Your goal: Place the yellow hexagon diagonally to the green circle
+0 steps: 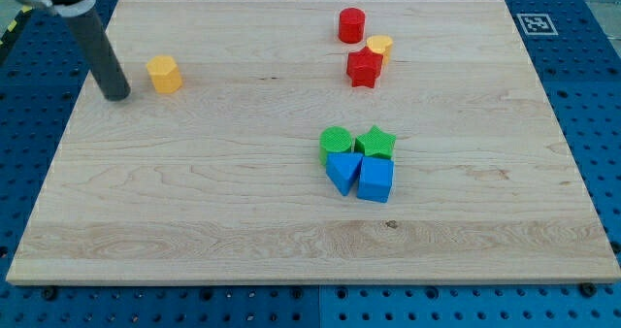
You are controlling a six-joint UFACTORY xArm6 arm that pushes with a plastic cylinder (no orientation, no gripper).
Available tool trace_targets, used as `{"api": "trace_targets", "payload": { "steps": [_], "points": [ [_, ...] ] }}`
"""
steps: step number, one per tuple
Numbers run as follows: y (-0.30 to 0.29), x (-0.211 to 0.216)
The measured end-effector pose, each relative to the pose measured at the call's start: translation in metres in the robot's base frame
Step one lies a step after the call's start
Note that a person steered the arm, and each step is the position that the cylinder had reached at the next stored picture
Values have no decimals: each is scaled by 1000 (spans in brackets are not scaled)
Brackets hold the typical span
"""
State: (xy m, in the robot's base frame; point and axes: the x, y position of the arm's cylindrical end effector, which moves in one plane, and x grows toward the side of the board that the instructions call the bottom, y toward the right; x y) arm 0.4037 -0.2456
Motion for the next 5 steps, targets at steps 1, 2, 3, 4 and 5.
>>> {"api": "trace_targets", "payload": {
  "steps": [1,2,3,4,5],
  "points": [
    [6,-2],
    [6,-65],
    [6,-96],
    [6,-58],
    [13,-27]
  ]
}}
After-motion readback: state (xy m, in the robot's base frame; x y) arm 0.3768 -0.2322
